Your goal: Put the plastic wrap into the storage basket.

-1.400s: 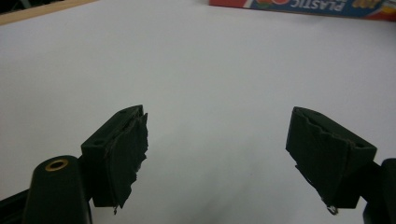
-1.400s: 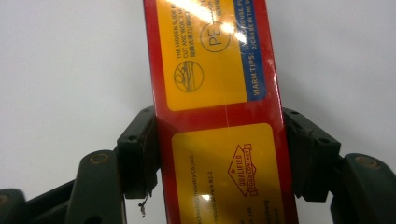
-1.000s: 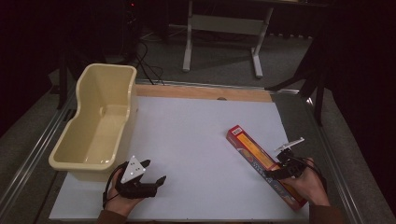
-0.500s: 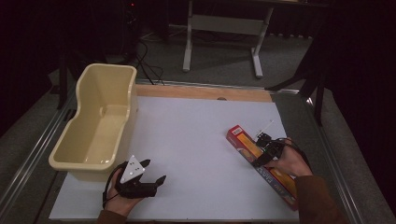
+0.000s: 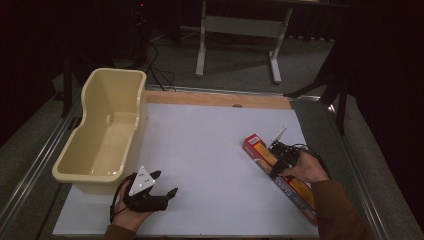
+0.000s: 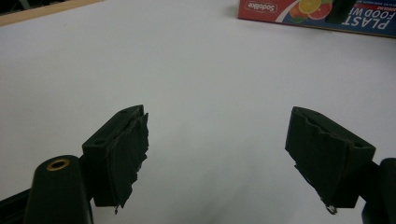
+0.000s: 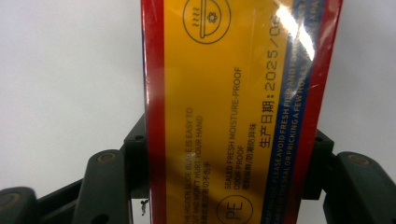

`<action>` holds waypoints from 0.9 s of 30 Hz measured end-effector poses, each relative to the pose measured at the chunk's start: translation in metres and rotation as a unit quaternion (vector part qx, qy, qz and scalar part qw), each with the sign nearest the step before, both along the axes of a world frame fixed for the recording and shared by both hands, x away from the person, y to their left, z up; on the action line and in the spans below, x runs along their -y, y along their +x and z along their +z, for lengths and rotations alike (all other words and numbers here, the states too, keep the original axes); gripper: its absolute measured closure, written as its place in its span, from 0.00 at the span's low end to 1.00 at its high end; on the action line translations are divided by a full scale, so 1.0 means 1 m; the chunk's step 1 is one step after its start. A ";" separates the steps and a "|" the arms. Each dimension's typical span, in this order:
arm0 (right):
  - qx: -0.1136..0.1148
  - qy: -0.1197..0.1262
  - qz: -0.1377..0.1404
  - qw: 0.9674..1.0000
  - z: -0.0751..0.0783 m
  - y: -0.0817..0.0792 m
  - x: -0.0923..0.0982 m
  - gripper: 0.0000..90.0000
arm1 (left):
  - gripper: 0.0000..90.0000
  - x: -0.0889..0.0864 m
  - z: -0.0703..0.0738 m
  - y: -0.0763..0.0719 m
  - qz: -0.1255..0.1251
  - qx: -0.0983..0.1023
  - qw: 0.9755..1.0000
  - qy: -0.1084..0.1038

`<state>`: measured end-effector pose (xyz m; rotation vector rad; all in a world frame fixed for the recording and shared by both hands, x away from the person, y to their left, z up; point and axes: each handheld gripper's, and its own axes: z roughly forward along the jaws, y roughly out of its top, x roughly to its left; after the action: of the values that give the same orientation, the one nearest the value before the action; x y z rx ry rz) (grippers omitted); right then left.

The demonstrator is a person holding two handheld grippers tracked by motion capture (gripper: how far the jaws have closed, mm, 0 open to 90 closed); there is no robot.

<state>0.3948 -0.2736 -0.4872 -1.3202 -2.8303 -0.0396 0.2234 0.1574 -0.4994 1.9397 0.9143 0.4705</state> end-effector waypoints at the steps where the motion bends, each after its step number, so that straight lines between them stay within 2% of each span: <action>1: -0.005 -0.005 -0.022 1.000 0.001 -0.001 -0.002 0.44 | 0.23 0.000 0.000 0.000 0.000 0.000 1.000 0.000; 2: -0.005 -0.005 -0.022 1.000 0.001 -0.001 -0.002 0.44 | 0.23 0.000 0.000 0.000 0.000 0.000 1.000 0.000; 3: -0.020 0.009 -0.045 0.999 0.000 0.000 -0.002 0.44 | 0.23 0.000 0.000 0.000 0.000 -0.001 1.000 0.000; 4: -0.021 0.020 -0.052 0.998 0.001 -0.001 -0.002 0.44 | 0.23 0.000 0.000 0.001 0.000 -0.001 1.000 0.000; 8: -0.016 0.048 -0.071 0.996 0.003 -0.005 -0.004 0.44 | 0.23 0.000 0.000 0.001 0.000 0.000 1.000 0.000; 9: -0.016 0.048 -0.071 0.996 0.003 -0.005 -0.004 0.44 | 0.23 0.000 0.000 0.001 0.000 0.001 1.000 -0.001; 10: -0.012 0.063 -0.074 0.995 0.008 -0.009 -0.006 0.44 | 0.23 0.000 0.000 0.001 0.001 0.001 1.000 -0.002; 11: -0.012 0.063 -0.074 0.995 0.008 -0.009 -0.006 0.44 | 0.23 0.000 0.000 0.001 0.001 0.001 1.000 -0.002; 14: -0.004 0.105 -0.084 0.991 0.023 -0.017 -0.013 0.44 | 0.23 0.000 0.000 0.001 0.001 0.002 1.000 0.000; 17: -0.004 0.126 -0.087 0.988 0.030 -0.020 -0.017 0.44 | 0.23 0.000 0.000 0.000 0.002 0.002 1.000 -0.001; 18: -0.009 0.148 -0.089 0.985 0.037 -0.021 -0.022 0.44 | 0.23 0.000 0.000 0.000 0.002 0.002 1.000 0.000; 21: -0.022 0.192 -0.091 0.977 0.045 -0.022 -0.030 0.45 | 0.23 0.000 0.000 0.001 0.002 0.003 1.000 -0.001; 23: -0.029 0.225 -0.093 0.970 0.048 -0.022 -0.035 0.45 | 0.23 -0.001 0.001 0.001 0.002 0.003 1.000 -0.001; 25: -0.039 0.260 -0.092 0.960 0.051 -0.022 -0.039 0.45 | 0.23 0.000 0.001 0.000 0.002 0.004 1.000 -0.002; 26: -0.039 0.260 -0.092 0.960 0.051 -0.022 -0.039 0.45 | 0.23 0.000 0.001 0.000 0.002 0.004 1.000 -0.002; 27: -0.051 0.290 -0.088 0.952 0.052 -0.021 -0.044 0.44 | 0.23 -0.001 0.001 0.000 0.002 0.004 1.000 -0.002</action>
<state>0.3736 -0.2292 -0.4350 -1.3601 -2.3242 -0.7183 0.2235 0.1579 -0.4984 1.9306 0.9139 0.4794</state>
